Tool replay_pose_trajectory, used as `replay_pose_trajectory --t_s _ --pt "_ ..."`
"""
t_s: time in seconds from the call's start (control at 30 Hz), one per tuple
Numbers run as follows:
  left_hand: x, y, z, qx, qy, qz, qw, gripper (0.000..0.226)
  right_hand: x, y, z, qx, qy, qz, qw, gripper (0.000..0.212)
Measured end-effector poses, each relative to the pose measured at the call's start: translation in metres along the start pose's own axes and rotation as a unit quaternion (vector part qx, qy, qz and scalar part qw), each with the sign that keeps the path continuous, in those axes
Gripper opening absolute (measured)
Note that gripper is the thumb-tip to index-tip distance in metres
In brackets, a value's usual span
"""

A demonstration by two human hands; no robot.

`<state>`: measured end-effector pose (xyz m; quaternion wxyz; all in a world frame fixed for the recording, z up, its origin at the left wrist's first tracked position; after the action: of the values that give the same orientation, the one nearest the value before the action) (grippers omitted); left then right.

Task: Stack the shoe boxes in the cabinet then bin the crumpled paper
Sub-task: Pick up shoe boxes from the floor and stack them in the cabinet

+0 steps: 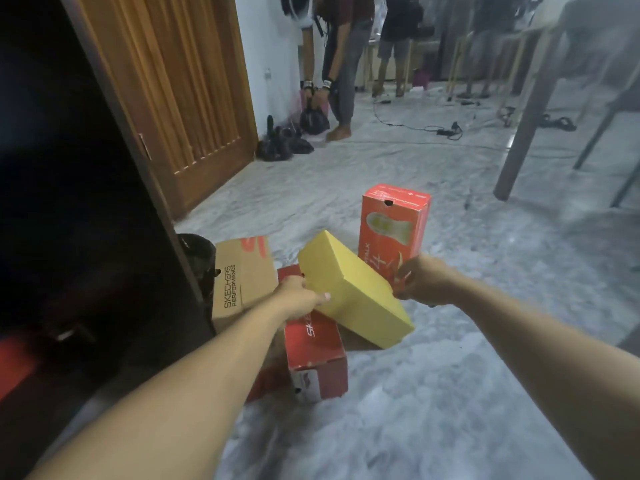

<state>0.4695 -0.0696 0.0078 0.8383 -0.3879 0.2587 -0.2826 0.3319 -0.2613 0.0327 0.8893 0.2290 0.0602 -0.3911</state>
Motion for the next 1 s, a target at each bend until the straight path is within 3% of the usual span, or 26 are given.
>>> replay_pose_trajectory --t_s 0.1,0.17,0.4,0.6,0.73,0.8,0.87,1.0 --pt "0.024 0.016 -0.013 -0.027 -0.031 0.038 0.998 0.065 0.018 0.004 -0.021 0.029 -0.013 0.018 0.999 0.050" --pt "0.036 0.022 -0.020 -0.051 -0.051 0.055 0.996 0.072 0.028 0.011 -0.035 0.054 -0.012 0.033 0.998 0.054" --pt "0.065 0.038 -0.035 -0.294 -0.092 0.121 0.943 0.066 0.044 0.030 -0.070 0.038 0.043 0.039 0.998 0.063" --pt "0.072 0.049 -0.046 -0.330 -0.080 0.116 0.933 0.072 0.047 0.023 -0.059 0.141 0.021 0.010 0.990 0.051" --pt "0.069 0.048 -0.053 -0.356 -0.033 0.093 0.929 0.071 0.043 0.002 -0.056 0.278 0.064 -0.065 0.956 0.040" --pt "0.067 0.045 -0.058 -0.358 -0.004 0.077 0.931 0.070 0.040 -0.010 -0.057 0.262 0.046 -0.100 0.959 0.052" --pt "0.065 0.040 -0.062 -0.362 0.017 0.060 0.930 0.069 0.041 -0.023 -0.050 0.210 -0.031 -0.107 0.971 0.072" --pt "0.056 0.032 -0.066 -0.366 0.042 0.035 0.929 0.072 0.031 -0.019 -0.028 0.173 -0.084 0.002 0.981 0.134"
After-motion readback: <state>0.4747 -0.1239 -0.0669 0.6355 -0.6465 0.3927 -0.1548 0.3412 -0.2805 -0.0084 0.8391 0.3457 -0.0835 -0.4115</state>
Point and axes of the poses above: each hand's wrist, its own x-axis towards the middle knuckle, its own z-axis out of the back of the hand, y = z × x, the point moved 6 cm from there along x, towards the middle knuckle, and after that the axes turned 8 degrees about -z, right-handed, at the moved point
